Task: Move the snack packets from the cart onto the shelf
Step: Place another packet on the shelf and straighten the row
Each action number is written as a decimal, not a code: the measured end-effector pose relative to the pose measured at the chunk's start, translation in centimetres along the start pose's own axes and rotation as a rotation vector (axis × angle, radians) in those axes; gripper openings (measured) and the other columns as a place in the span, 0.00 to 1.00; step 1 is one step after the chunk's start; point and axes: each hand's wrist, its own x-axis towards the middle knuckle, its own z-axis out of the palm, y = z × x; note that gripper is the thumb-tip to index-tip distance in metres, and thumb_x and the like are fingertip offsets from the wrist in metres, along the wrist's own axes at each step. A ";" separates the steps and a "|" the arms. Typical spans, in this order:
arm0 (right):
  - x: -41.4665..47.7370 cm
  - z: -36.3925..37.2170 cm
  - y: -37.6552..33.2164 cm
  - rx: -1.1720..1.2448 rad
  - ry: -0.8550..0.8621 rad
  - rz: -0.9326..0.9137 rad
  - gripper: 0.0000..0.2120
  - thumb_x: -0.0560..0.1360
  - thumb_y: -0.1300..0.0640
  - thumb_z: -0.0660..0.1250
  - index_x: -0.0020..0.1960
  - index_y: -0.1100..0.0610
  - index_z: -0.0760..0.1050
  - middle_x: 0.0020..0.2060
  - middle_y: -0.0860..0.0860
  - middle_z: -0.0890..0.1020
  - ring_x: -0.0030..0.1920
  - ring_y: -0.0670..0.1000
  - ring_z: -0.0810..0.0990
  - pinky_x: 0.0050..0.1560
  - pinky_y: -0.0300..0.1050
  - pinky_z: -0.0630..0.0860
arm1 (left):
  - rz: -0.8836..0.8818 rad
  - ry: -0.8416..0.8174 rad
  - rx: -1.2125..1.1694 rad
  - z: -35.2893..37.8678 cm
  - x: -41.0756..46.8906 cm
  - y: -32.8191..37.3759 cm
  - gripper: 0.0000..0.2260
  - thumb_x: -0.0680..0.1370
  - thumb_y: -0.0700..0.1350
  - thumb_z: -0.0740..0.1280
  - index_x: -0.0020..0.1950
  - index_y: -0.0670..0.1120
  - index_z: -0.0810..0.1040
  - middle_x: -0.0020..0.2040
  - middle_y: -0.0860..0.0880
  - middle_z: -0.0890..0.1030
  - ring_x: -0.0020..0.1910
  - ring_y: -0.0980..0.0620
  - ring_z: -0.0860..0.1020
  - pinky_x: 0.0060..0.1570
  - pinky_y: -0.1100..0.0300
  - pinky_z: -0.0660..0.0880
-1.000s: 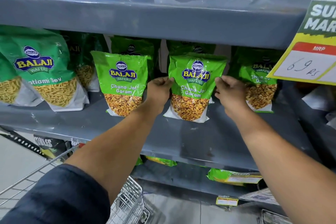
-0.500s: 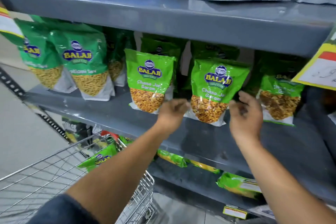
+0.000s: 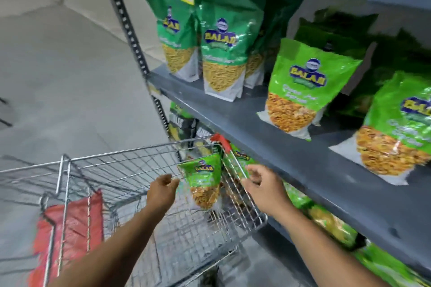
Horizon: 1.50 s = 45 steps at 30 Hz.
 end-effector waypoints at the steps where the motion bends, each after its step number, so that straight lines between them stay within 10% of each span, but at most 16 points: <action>1: 0.7 1.2 -0.2 0.006 -0.039 0.041 0.15 0.71 0.60 0.69 0.58 0.58 0.76 0.48 0.53 0.80 0.49 0.50 0.78 0.46 0.38 0.71 | -0.049 0.002 -0.039 -0.1 1.1 -1.8 0.23 0.68 0.55 0.68 0.53 0.39 0.81 0.49 0.36 0.85 0.52 0.38 0.82 0.53 0.46 0.77; 6: 4.3 7.0 0.8 0.100 -0.059 0.249 0.14 0.71 0.62 0.69 0.56 0.62 0.77 0.50 0.58 0.82 0.48 0.53 0.79 0.56 0.48 0.76 | -0.193 -0.026 -0.144 -0.4 2.4 -4.5 0.20 0.71 0.54 0.66 0.45 0.37 0.81 0.46 0.37 0.84 0.52 0.40 0.81 0.49 0.54 0.72; 16: 10.1 15.3 5.4 0.012 -0.080 0.525 0.10 0.71 0.63 0.64 0.46 0.53 0.81 0.43 0.51 0.83 0.41 0.53 0.77 0.43 0.42 0.73 | -0.344 -0.185 -0.335 4.9 8.5 -7.0 0.18 0.77 0.40 0.65 0.65 0.33 0.72 0.65 0.37 0.77 0.64 0.43 0.75 0.64 0.56 0.69; 19: 11.0 17.2 7.0 -0.048 -0.082 0.578 0.16 0.74 0.62 0.64 0.61 0.59 0.75 0.55 0.54 0.82 0.51 0.55 0.80 0.51 0.45 0.75 | -0.393 -0.205 -0.380 6.9 9.9 -7.4 0.18 0.78 0.40 0.65 0.65 0.33 0.72 0.66 0.38 0.76 0.66 0.43 0.74 0.60 0.60 0.67; 24: 12.4 18.0 8.7 -0.138 -0.073 0.614 0.15 0.78 0.59 0.59 0.64 0.57 0.70 0.55 0.56 0.81 0.41 0.50 0.78 0.33 0.39 0.67 | -0.372 -0.214 -0.387 9.2 11.7 -7.9 0.10 0.78 0.37 0.64 0.39 0.48 0.76 0.44 0.49 0.79 0.52 0.49 0.75 0.49 0.64 0.71; 28: 13.4 18.7 9.9 -0.093 -0.082 0.628 0.17 0.76 0.58 0.62 0.65 0.56 0.70 0.55 0.55 0.81 0.42 0.52 0.79 0.38 0.41 0.70 | -0.301 -0.202 -0.378 10.4 12.3 -9.4 0.07 0.74 0.36 0.68 0.50 0.40 0.83 0.50 0.41 0.85 0.51 0.45 0.82 0.58 0.53 0.77; 33: 12.4 18.8 9.2 -0.151 -0.053 0.596 0.05 0.68 0.64 0.68 0.35 0.57 0.74 0.40 0.56 0.85 0.43 0.57 0.82 0.45 0.49 0.77 | -0.378 -0.120 -0.431 10.8 11.1 -8.6 0.04 0.72 0.37 0.71 0.45 0.37 0.83 0.41 0.40 0.84 0.42 0.46 0.80 0.44 0.61 0.77; 39: 7.8 15.1 4.8 -0.023 -0.062 0.555 0.12 0.68 0.65 0.69 0.51 0.60 0.80 0.46 0.55 0.84 0.46 0.49 0.79 0.41 0.41 0.70 | -0.237 -0.076 -0.381 6.9 6.4 -5.8 0.05 0.74 0.42 0.69 0.40 0.43 0.83 0.40 0.43 0.84 0.41 0.48 0.81 0.43 0.57 0.75; 45: 2.4 8.2 0.3 0.187 0.025 0.362 0.05 0.60 0.49 0.67 0.33 0.46 0.81 0.31 0.47 0.84 0.34 0.40 0.77 0.38 0.43 0.75 | 0.037 -0.034 -0.343 1.9 0.8 1.8 0.04 0.72 0.43 0.73 0.38 0.50 0.83 0.26 0.65 0.81 0.38 0.57 0.80 0.40 0.69 0.77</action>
